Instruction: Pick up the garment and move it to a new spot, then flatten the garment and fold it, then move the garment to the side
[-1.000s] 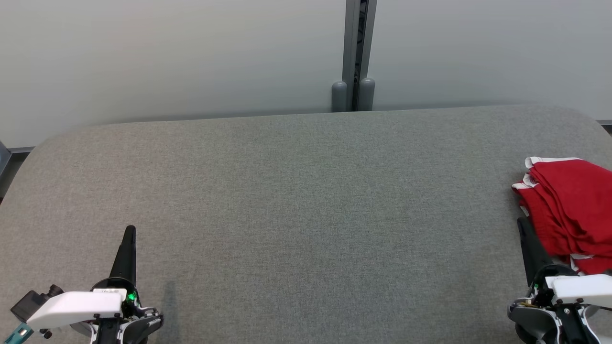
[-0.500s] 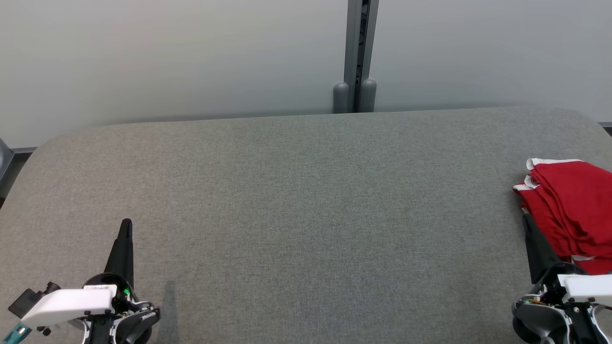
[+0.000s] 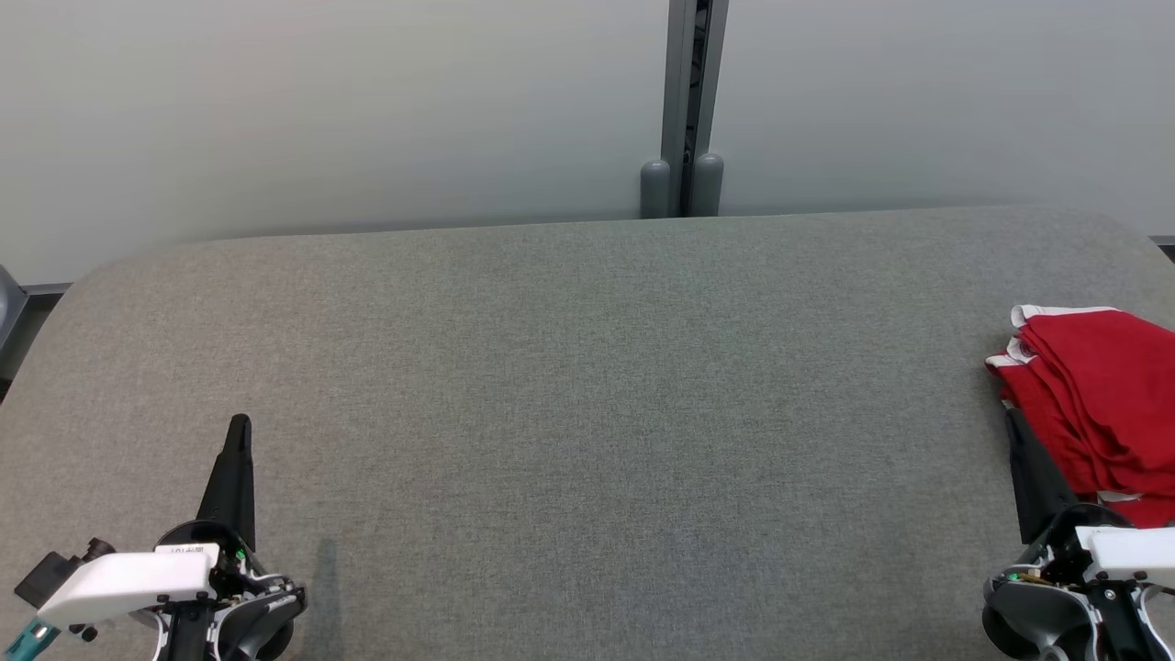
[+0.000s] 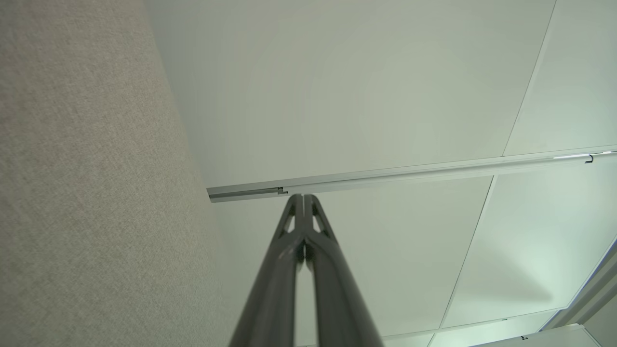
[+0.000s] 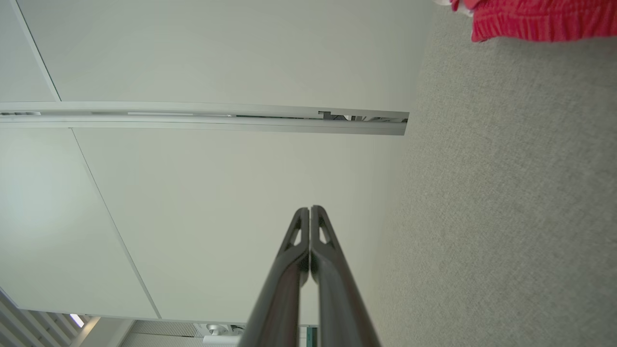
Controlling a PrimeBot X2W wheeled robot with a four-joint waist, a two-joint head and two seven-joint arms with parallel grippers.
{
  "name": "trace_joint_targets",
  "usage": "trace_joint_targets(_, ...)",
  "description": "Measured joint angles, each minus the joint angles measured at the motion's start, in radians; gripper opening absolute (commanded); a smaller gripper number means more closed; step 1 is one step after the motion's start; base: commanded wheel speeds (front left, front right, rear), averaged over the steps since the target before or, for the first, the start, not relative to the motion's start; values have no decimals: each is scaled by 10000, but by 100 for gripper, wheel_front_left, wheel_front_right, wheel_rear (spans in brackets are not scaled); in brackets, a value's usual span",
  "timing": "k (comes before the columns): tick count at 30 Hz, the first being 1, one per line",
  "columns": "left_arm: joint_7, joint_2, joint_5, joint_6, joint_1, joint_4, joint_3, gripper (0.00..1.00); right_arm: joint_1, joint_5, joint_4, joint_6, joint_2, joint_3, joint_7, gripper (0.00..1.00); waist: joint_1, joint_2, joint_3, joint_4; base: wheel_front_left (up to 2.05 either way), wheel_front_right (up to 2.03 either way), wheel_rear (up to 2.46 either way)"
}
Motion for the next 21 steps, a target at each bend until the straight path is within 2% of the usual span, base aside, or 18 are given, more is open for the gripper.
trace_joint_targets(21,0,0,0,0,0,0,2,0,0,0,-2,0,0,0,0,0,0,0,0,0,0,0,0)
